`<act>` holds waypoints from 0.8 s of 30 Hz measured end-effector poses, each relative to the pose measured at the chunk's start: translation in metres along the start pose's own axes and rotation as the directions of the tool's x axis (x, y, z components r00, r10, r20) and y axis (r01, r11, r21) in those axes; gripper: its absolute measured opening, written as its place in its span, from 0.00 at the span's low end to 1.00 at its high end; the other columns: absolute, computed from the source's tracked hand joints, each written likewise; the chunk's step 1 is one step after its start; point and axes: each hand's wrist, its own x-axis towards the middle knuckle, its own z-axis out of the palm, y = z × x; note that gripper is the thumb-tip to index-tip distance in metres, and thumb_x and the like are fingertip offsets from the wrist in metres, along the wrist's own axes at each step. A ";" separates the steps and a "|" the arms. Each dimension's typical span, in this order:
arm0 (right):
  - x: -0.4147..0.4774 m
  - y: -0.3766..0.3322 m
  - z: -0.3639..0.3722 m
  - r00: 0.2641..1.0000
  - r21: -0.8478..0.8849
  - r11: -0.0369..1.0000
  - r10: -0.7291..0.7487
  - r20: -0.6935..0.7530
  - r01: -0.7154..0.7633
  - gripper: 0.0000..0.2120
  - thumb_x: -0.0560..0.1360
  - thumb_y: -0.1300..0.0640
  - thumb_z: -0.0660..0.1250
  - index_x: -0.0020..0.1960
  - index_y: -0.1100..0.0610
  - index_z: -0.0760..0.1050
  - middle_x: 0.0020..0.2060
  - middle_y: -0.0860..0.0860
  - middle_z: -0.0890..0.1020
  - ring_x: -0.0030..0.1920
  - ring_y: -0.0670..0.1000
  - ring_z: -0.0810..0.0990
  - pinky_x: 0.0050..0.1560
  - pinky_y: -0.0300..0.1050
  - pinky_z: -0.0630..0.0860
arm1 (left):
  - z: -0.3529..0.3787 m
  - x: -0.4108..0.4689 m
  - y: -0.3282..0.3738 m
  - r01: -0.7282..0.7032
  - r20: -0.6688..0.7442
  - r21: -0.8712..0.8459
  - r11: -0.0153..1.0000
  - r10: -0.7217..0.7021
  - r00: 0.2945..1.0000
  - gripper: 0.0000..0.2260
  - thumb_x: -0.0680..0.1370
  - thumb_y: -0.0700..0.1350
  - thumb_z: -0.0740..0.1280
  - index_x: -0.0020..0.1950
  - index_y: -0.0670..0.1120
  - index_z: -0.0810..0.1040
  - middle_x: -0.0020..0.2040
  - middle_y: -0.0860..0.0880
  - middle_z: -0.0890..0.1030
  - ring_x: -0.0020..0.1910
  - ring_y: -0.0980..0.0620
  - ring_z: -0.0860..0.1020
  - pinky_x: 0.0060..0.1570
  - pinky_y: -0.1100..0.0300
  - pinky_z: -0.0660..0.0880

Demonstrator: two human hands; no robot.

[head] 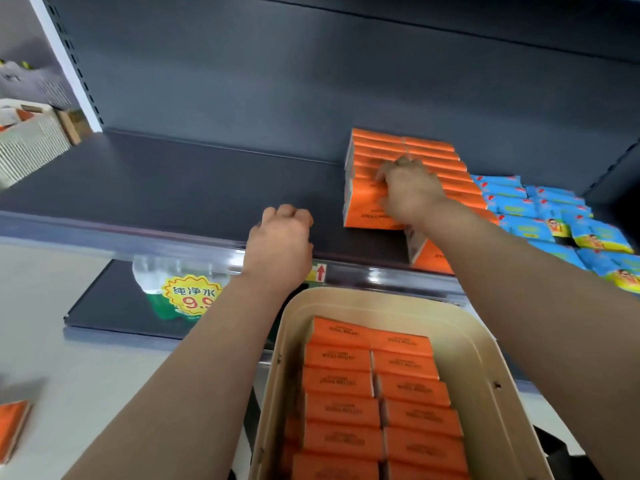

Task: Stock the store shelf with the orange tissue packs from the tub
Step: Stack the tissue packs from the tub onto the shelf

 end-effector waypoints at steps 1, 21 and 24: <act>0.002 0.000 0.005 1.000 -0.044 0.999 0.015 0.001 -0.015 0.21 0.74 0.62 0.65 0.67 0.53 0.69 0.65 0.56 0.70 0.69 0.59 0.64 0.63 0.55 0.66 | 0.001 0.002 -0.001 0.003 -0.003 0.002 1.000 -0.003 1.000 0.17 0.77 0.45 0.65 0.66 0.47 0.71 0.63 0.46 0.72 0.62 0.45 0.68 0.54 0.52 0.71; -0.154 0.034 0.037 0.930 0.175 0.923 -0.309 -0.202 0.344 0.16 0.68 0.60 0.72 0.55 0.52 0.78 0.54 0.51 0.78 0.55 0.56 0.76 0.51 0.53 0.76 | 0.001 -0.037 0.023 -0.233 0.014 -0.177 0.956 0.239 0.971 0.14 0.76 0.45 0.67 0.62 0.48 0.76 0.60 0.51 0.76 0.60 0.50 0.71 0.53 0.57 0.70; -0.222 0.052 0.062 0.951 0.179 0.937 -0.309 0.029 0.299 0.12 0.71 0.51 0.71 0.54 0.45 0.77 0.54 0.44 0.77 0.56 0.50 0.76 0.55 0.49 0.74 | 0.003 -0.072 0.030 -0.271 0.209 -0.288 0.918 0.337 0.918 0.14 0.75 0.48 0.70 0.59 0.49 0.78 0.56 0.52 0.80 0.57 0.54 0.76 0.53 0.65 0.68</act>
